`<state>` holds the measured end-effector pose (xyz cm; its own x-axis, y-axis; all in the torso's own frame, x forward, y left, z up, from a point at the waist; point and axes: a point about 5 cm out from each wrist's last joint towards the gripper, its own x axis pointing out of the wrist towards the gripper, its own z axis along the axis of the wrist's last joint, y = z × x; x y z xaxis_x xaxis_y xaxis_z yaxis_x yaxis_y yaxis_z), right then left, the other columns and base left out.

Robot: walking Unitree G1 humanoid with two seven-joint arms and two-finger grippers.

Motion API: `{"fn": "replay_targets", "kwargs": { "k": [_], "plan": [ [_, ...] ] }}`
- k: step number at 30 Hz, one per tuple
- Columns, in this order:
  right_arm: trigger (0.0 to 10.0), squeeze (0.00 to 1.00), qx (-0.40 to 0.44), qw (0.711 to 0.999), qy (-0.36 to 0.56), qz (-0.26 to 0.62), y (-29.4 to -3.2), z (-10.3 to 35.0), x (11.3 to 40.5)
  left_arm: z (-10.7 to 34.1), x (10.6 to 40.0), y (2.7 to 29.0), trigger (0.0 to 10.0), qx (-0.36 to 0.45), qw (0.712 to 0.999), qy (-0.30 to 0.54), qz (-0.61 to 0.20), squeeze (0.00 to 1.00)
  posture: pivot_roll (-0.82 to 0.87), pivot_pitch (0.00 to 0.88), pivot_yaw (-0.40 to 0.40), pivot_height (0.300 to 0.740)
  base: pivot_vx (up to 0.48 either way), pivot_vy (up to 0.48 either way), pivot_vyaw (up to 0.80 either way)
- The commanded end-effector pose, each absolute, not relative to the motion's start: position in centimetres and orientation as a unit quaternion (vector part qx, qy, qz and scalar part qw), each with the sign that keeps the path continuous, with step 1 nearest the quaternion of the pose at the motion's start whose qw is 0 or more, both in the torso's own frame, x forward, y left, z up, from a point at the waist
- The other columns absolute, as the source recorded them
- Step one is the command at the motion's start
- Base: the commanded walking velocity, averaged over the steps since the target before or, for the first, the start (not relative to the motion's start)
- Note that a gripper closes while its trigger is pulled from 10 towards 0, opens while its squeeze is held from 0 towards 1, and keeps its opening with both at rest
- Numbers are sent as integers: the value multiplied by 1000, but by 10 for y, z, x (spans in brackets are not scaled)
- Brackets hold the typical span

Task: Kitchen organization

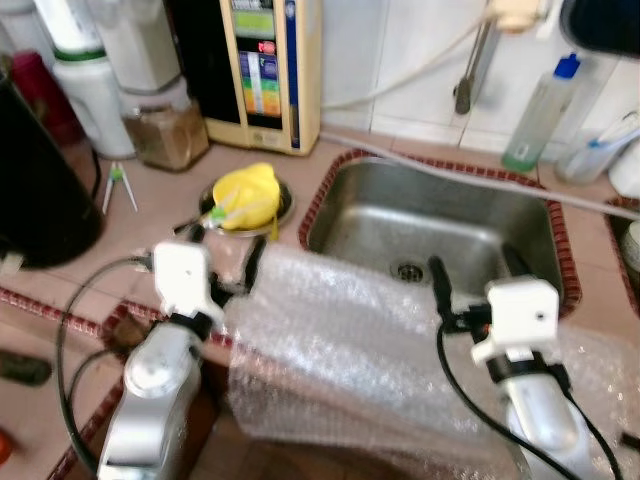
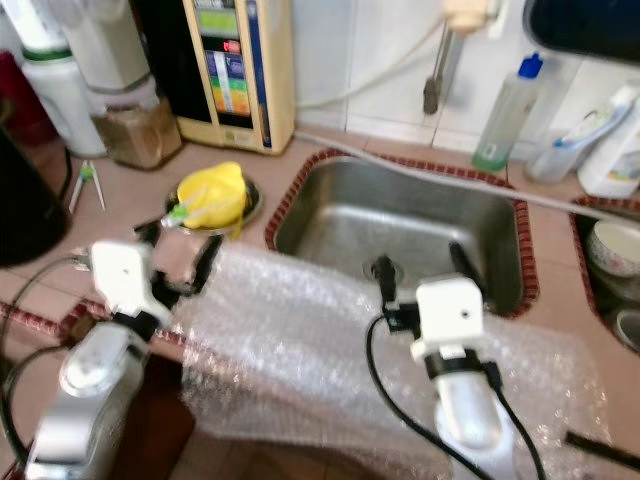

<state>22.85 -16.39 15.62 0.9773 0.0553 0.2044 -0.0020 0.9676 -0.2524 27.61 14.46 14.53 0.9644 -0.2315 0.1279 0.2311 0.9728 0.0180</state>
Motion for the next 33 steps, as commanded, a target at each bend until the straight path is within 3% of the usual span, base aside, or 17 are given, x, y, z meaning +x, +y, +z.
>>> {"fn": "replay_targets", "kwargs": {
  "k": [1, 15, 33],
  "plan": [
    [10000, 0, -125, 984, -122, 25, -157, 163, 228, 149, 277, 155, 10000, 19, 992, -73, -98, 0, -21, 56, 17, 740, 0, 0, 800],
    [10000, 0, -109, 986, -123, 19, -158, 163, 230, 149, 282, 150, 10000, 11, 991, -75, -115, 0, -21, 62, 18, 740, 0, 0, 144],
    [10000, 0, -27, 988, -63, 139, -124, 161, 225, 143, 319, 142, 10000, -34, 991, -78, -104, 0, -78, 84, 16, 740, 0, 0, 0]
  ]
}}
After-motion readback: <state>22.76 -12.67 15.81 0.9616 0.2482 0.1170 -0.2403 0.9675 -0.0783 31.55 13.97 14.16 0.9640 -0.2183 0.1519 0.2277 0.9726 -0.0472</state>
